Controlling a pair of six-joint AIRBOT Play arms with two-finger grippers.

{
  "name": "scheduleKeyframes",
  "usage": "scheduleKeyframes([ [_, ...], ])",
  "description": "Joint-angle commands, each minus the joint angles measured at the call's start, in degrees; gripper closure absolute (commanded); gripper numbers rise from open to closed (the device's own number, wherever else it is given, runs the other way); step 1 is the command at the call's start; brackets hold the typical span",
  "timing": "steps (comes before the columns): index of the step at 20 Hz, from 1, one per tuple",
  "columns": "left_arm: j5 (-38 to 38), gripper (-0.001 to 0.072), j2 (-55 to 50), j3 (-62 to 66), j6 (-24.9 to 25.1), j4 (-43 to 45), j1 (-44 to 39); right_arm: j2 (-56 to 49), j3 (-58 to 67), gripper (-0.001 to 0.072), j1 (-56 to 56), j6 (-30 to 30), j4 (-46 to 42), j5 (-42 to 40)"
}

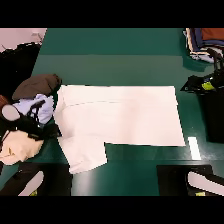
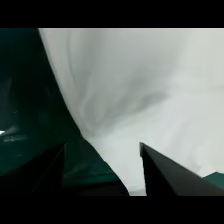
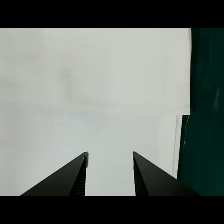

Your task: Fold the shirts.

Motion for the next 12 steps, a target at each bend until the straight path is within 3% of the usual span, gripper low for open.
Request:
scheduleKeyframes([
  [1,-0.9,0.0174,3.7,-7.5,-1.5,-3.5,0.0,1.6,0.0,0.0376,0.3,0.0,0.3,-0.2],
  [12,4.3,0.0176,3.5,-11.8,-2.0,-9.9,0.0,1.6,0.0,0.0376,0.3,0.0,0.3,1.7],
])
